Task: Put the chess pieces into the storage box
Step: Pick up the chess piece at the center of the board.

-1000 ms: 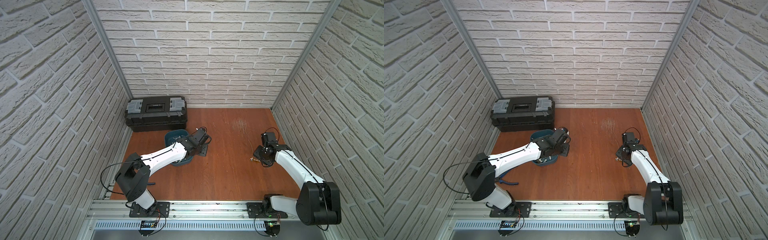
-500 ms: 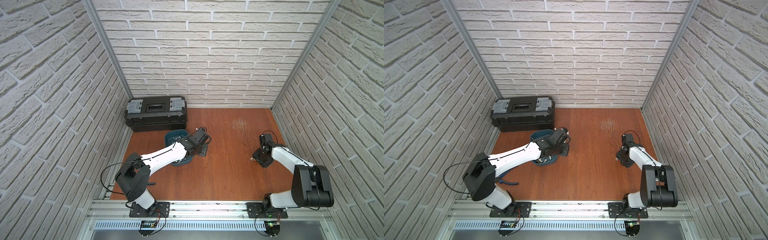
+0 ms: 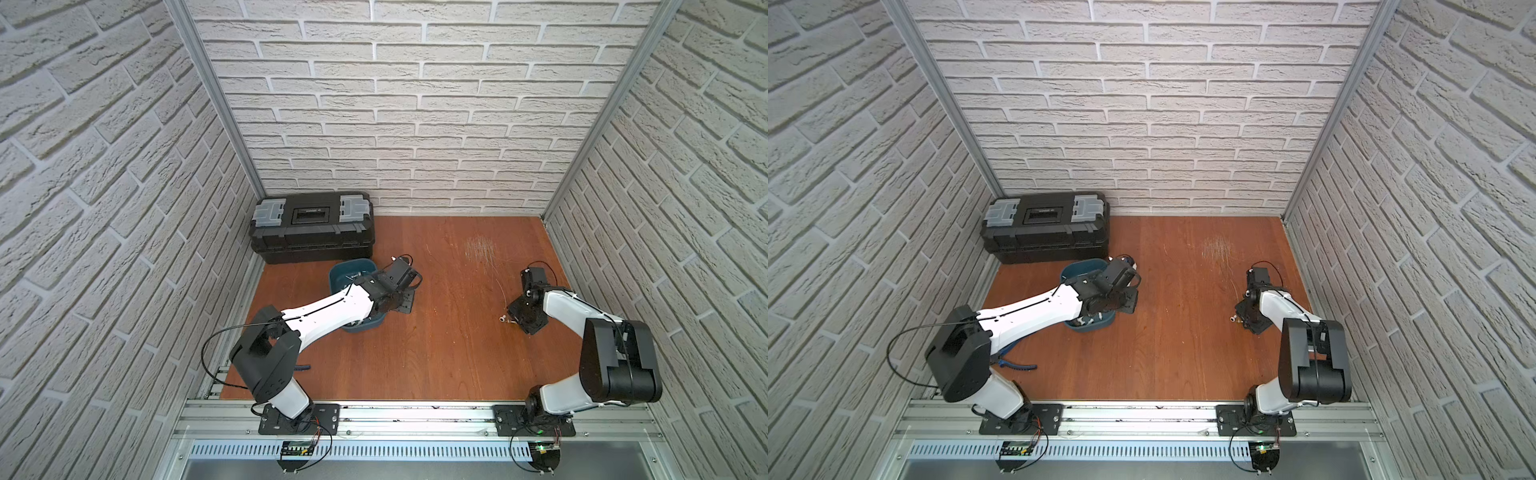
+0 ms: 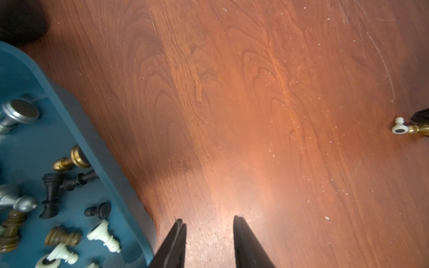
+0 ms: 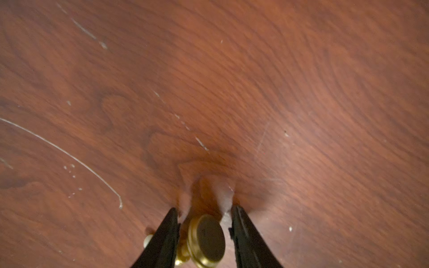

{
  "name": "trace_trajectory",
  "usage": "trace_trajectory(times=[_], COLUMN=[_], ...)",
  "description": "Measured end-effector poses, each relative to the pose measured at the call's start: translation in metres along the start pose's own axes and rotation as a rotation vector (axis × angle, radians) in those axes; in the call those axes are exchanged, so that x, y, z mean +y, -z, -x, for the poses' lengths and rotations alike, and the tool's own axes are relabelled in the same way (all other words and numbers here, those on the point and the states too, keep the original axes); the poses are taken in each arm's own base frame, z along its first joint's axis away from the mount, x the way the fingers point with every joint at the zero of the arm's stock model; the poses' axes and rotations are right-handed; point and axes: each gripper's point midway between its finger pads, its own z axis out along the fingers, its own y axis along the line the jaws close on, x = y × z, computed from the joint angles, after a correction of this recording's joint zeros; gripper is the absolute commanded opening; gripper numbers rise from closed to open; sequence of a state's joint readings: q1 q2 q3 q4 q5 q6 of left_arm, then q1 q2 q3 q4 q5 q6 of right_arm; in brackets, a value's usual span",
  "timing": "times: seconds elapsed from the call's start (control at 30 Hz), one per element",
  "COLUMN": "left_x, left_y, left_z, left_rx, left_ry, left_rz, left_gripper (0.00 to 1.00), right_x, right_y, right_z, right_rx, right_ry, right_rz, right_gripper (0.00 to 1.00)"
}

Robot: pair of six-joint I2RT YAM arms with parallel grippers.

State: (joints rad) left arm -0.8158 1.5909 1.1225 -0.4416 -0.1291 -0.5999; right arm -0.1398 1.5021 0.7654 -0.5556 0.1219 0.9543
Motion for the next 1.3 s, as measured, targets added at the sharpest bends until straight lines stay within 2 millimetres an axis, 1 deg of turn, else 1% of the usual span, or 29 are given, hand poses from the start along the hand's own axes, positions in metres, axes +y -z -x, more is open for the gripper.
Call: trace_trajectory(times=[0.1,0.23,0.27,0.4,0.47,0.67,0.77,0.9,1.07,1.23,1.3], left_x=[0.002,0.005,0.005,0.008,0.009,0.012,0.012,0.012,0.014,0.016,0.017], left_y=[-0.001,-0.002,-0.001,0.001,0.002,0.001,0.001,0.001,0.001,0.003,0.003], left_z=[-0.003,-0.008,-0.009,-0.011,-0.013,-0.017,-0.018,-0.018,-0.021,-0.024,-0.024], left_rx=[0.005,0.013,0.012,0.011,0.011,0.013,0.015,0.014,0.015,0.011,0.009], left_ry=[0.003,0.004,0.005,0.011,0.016,0.028,0.029,0.030,0.030,0.041,0.045], left_rz=[0.005,0.012,0.013,0.016,0.019,0.024,0.025,0.025,0.026,0.029,0.031], left_gripper=[0.39,0.39,0.39,0.39,0.39,0.39,0.39,0.39,0.39,0.39,0.39], right_x=[0.000,0.000,0.000,0.003,0.003,-0.011,-0.018,-0.016,-0.017,-0.017,-0.017], right_y=[0.000,0.000,0.000,0.001,0.002,0.007,0.006,0.006,0.006,0.006,0.006], right_z=[0.000,0.000,0.000,0.000,-0.001,-0.013,-0.021,-0.022,-0.022,-0.022,-0.022], right_rx=[0.003,0.005,0.007,0.010,0.015,0.034,0.053,0.055,0.055,0.055,0.058], right_ry=[-0.001,-0.001,-0.002,-0.007,-0.006,-0.009,-0.023,-0.046,-0.067,-0.084,-0.089], right_rz=[0.001,0.004,0.005,0.022,0.027,0.022,0.015,0.024,0.020,0.017,0.019], right_gripper=[0.39,0.39,0.40,0.51,0.52,0.52,0.51,0.51,0.44,0.44,0.46])
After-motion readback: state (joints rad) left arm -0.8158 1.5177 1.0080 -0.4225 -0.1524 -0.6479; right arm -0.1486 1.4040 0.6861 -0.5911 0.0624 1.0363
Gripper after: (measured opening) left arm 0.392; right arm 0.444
